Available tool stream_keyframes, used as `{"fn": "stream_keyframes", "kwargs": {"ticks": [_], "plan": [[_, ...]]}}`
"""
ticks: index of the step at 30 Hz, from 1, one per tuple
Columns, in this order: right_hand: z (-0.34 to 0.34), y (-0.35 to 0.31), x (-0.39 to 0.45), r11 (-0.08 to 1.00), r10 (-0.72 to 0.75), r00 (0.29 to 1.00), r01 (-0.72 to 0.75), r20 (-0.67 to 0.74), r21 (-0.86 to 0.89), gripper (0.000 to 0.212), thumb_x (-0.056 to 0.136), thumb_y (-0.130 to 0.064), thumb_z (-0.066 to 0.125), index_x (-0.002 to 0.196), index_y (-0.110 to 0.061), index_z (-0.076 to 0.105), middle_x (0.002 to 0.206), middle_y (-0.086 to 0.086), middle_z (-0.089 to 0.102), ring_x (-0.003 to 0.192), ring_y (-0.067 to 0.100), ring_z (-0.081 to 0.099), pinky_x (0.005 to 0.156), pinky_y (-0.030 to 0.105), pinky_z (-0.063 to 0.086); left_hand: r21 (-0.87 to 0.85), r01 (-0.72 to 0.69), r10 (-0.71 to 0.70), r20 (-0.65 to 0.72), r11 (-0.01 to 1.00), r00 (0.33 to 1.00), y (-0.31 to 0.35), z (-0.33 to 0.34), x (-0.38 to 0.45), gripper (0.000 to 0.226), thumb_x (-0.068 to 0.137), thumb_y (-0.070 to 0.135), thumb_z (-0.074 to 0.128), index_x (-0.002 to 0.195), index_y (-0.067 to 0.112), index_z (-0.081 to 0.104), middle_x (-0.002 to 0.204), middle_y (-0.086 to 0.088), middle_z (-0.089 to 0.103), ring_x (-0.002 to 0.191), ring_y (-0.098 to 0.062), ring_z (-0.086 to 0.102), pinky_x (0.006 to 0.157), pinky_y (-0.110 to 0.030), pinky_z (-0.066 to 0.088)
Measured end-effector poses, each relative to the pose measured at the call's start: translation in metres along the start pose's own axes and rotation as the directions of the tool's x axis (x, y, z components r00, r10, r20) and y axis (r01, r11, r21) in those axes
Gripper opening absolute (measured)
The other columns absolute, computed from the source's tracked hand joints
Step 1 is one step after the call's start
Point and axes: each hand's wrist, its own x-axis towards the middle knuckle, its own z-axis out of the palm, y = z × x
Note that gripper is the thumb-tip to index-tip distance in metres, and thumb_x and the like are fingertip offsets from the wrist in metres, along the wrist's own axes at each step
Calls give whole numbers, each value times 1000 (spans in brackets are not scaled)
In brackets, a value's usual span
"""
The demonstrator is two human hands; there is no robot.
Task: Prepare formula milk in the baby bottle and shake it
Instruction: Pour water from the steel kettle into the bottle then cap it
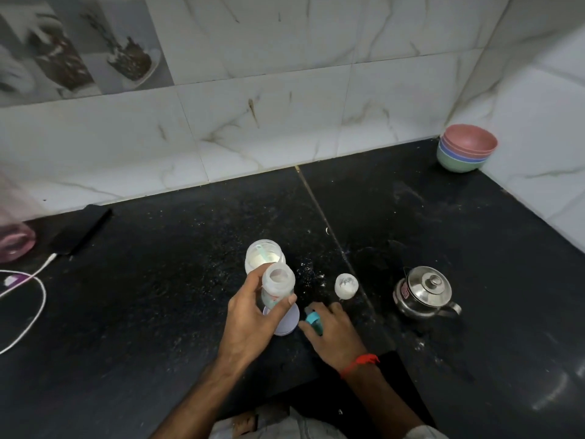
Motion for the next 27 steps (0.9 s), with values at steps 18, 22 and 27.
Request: {"fn": "stream_keyframes", "kwargs": {"ticks": [18,22,27], "plan": [[-108,-40,-56,170,156,923,326,-353,930,67,79,-44,84,129,-6,63,133,14,69,127,27,65,105,38,54,17,-158,145,308,987,940,15,40,11,59,75,41,91,120,62,58,122,32,68,117,7,62,89,-19,56],[-115,-42,-59,177,170,918,329,-358,928,50,85,-12,73,128,1,52,129,17,71,122,28,67,100,38,57,8,-185,170,353,983,920,23,52,10,59,74,38,92,120,57,60,120,26,70,115,4,65,94,-24,57],[-110,-39,-57,354,190,906,297,-379,887,42,84,-3,73,124,-3,61,119,21,73,105,23,73,87,34,62,-69,-171,184,385,983,904,30,66,7,61,70,44,90,127,39,69,117,13,75,110,-9,71,92,-37,60]]}}
